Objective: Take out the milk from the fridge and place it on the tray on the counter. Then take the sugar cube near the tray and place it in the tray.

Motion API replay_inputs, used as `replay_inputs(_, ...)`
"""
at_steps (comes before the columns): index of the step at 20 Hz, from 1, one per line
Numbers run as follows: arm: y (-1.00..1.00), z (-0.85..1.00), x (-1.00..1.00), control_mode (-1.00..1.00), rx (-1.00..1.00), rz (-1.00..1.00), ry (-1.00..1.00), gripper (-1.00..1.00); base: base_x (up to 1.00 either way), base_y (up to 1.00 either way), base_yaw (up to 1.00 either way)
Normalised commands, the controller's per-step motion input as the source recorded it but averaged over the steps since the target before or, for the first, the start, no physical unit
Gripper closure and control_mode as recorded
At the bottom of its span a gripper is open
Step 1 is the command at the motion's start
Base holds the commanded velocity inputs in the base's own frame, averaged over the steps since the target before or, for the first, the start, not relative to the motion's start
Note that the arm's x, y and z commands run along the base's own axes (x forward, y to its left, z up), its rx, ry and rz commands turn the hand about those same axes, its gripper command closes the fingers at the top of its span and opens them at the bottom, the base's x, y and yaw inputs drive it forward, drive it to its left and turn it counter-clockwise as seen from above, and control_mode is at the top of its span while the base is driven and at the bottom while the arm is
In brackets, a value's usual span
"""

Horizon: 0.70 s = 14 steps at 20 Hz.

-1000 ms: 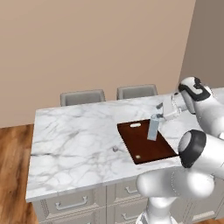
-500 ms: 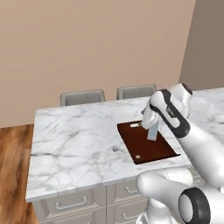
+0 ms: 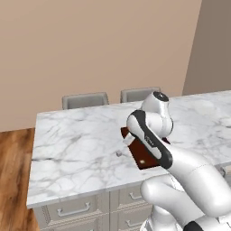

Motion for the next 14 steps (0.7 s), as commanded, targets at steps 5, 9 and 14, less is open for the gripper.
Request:
replay_inputs(5, 0.24, -0.06, -0.18, -1.0, 0.0, -0.2, 0.27, -1.0, 0.0, 0.0, 0.0)
replay_inputs(9, 0.18, -0.08, -0.11, -1.0, 0.0, -0.17, 0.15, -1.0, 0.0, 0.0, 0.0)
replay_inputs(14, 0.01, -0.33, -0.12, -1.0, -0.06, -0.12, -0.03, -1.0, 0.0, 0.0, 0.0)
